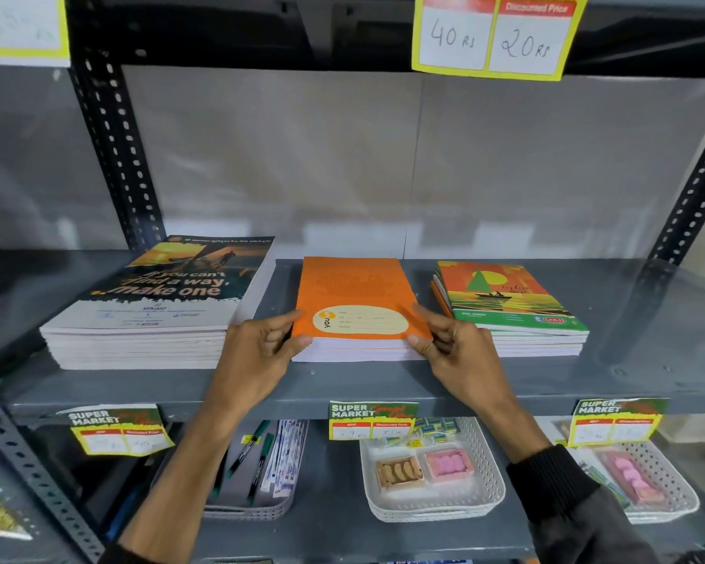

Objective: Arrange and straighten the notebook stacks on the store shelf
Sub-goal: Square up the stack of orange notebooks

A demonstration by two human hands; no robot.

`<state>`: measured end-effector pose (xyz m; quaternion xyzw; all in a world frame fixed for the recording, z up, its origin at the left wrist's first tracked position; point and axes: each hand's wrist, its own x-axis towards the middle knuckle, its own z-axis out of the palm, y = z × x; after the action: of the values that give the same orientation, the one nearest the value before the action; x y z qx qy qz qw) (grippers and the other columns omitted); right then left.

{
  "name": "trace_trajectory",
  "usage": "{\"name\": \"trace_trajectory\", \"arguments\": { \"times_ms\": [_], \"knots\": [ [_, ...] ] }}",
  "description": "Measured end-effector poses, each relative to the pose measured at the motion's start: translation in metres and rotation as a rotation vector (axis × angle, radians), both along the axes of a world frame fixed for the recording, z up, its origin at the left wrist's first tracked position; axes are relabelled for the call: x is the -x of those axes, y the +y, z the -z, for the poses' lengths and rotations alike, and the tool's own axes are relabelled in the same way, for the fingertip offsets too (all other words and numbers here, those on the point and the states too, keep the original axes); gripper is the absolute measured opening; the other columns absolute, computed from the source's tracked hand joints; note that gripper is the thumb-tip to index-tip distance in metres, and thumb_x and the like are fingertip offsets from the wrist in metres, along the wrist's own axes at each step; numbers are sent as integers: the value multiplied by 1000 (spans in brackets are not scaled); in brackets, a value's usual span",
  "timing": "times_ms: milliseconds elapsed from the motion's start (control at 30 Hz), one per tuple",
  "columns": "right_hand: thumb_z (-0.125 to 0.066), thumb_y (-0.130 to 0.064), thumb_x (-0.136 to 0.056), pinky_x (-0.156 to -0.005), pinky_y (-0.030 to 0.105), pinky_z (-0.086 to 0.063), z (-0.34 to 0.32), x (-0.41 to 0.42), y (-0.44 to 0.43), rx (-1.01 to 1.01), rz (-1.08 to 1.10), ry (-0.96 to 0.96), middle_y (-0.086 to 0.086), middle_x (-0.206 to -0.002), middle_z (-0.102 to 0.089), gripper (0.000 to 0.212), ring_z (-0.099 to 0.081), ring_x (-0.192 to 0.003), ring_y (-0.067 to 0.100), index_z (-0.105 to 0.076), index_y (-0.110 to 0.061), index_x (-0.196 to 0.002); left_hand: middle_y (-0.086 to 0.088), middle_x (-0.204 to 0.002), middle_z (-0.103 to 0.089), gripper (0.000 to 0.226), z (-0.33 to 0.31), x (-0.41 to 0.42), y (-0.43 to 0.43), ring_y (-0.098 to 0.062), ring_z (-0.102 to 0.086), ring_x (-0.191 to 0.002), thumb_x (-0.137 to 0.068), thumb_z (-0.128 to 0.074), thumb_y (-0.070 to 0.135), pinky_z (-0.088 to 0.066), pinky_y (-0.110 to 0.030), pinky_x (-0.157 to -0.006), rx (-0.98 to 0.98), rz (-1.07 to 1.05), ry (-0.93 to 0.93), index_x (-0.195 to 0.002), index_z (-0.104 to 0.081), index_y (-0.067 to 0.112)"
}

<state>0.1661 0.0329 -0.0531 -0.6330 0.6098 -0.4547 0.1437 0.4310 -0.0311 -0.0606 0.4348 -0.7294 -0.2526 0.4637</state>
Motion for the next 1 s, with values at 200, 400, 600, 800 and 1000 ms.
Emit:
{"name": "trace_trajectory", "arguments": {
  "times_ms": [200,400,600,800,1000],
  "knots": [
    [-32,-63,-98,-96,19,-37,-11,-19,-18,-209,17,-370,-25,-129,-61,46,-54,-121,-3,-56,-44,-132,24,-92,-73,63,-18,25,-7,5,-61,-99,-92,-9,69,-39,-19,-93,-363,16,116,-95,-69,48],
    [-28,-53,-103,-100,33,-28,-20,-29,-46,-366,148,-608,1,-155,-38,58,-35,-140,21,-38,-20,-150,16,-92,-70,66,-26,47,-20,-1,-62,-87,-98,-12,61,-40,-18,-68,-418,-118,290,-100,-67,24],
    [-38,-48,-103,-82,22,-32,-12,-32,-49,-260,225,-648,-15,-108,-54,48,-45,-85,4,-47,-22,-143,-4,-109,-69,70,-16,51,-32,-22,-62,-100,-97,-14,63,-44,-34,-84,-430,-250,197,-116,-65,20],
    [-30,-60,-100,-109,38,-31,-34,-39,-26,-411,188,-402,2,-155,-42,62,-44,-131,22,-42,-22,-147,-2,-124,-66,64,-28,44,-21,-19,-60,-113,-99,-16,59,-44,-30,-92,-453,-105,211,-127,-60,22],
    [-17,-69,-93,-118,43,-23,-77,-84,-3,44,209,319,6,-164,-21,83,-29,-147,27,-22,-15,-156,2,-159,-26,65,-67,31,5,-9,-16,-145,-99,-15,58,-4,-26,-112,19,-32,-101,-152,-26,22]
  ]
}}
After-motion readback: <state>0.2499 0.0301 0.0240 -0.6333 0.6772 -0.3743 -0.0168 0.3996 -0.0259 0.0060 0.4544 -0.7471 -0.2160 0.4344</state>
